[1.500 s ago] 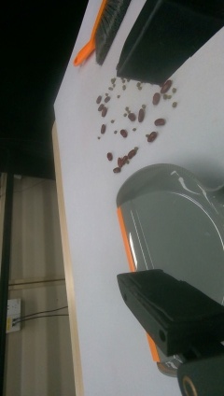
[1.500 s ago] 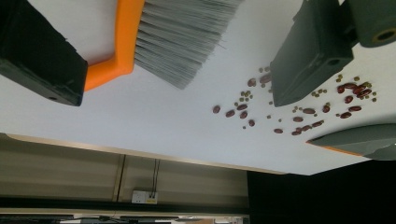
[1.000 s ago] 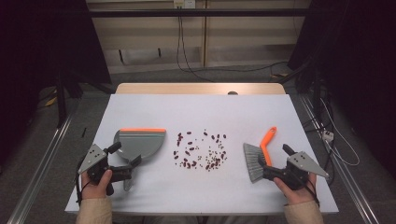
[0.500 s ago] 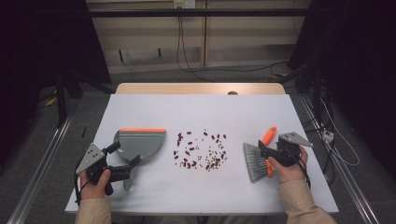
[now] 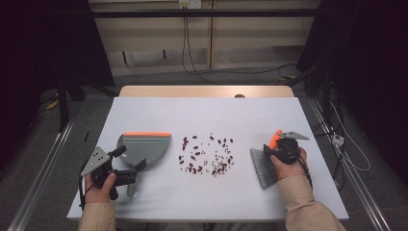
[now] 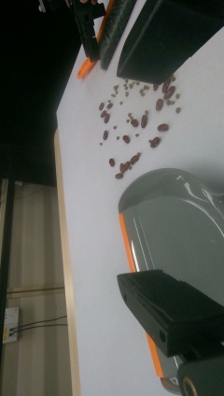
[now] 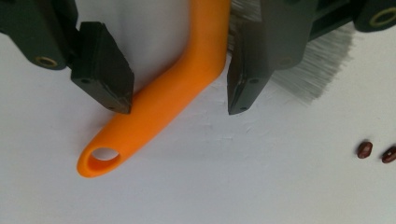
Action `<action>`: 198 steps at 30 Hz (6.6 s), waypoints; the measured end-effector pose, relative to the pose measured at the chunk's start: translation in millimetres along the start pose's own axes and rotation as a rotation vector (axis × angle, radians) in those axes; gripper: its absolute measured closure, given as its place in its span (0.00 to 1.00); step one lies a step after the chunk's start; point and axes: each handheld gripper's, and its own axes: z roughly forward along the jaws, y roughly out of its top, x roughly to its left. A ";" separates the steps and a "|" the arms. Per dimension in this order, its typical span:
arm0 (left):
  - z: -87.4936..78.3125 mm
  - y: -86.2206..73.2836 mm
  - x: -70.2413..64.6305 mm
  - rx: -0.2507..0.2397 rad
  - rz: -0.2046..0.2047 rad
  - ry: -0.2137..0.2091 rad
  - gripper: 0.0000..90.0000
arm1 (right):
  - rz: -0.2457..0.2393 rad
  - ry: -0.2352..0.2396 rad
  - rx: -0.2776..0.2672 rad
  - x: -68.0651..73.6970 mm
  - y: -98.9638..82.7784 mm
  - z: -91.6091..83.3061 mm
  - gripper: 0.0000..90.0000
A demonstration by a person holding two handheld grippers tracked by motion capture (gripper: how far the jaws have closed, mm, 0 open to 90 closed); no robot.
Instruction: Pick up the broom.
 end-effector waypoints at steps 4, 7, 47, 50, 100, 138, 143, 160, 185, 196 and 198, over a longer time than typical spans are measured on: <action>1.6 0.4 -1.4 -0.001 0.000 -0.005 0.03 | -0.049 0.001 0.049 2.2 6.3 1.4 0.56; 1.8 0.6 -1.6 -0.001 0.004 -0.008 0.03 | -0.052 0.019 0.066 3.7 7.8 0.8 0.61; 10.2 8.1 -14.2 -0.002 0.057 -0.024 0.04 | 0.041 0.049 0.192 8.7 18.9 -0.9 0.76; 9.6 8.4 -14.8 -0.006 0.051 -0.020 0.04 | 0.067 0.073 0.168 6.1 19.5 -3.1 0.76; 68.4 50.3 -87.0 0.052 0.106 -0.184 0.04 | 0.060 0.411 -0.345 28.2 49.4 -99.0 0.80; 133.5 59.0 -126.7 0.100 -0.068 -0.380 0.83 | -0.053 0.525 -0.403 130.2 68.1 -75.0 0.79; 129.1 61.9 -127.4 0.112 -0.055 -0.379 0.94 | -0.053 0.558 -0.396 130.2 68.1 -74.9 0.79; 119.6 69.0 -118.2 0.098 -0.050 -0.396 0.95 | -0.107 0.722 -0.501 100.5 55.1 -73.4 0.42; 119.0 71.4 -120.2 0.092 -0.044 -0.447 0.95 | -0.154 0.833 -0.435 86.8 34.7 -49.8 0.38; 119.5 72.3 -120.1 0.079 -0.066 -0.502 0.95 | -0.114 0.942 -0.417 86.1 34.7 -41.3 0.42; 119.2 72.3 -119.4 0.079 -0.065 -0.497 0.95 | -0.116 0.935 -0.422 85.4 34.8 -42.4 0.42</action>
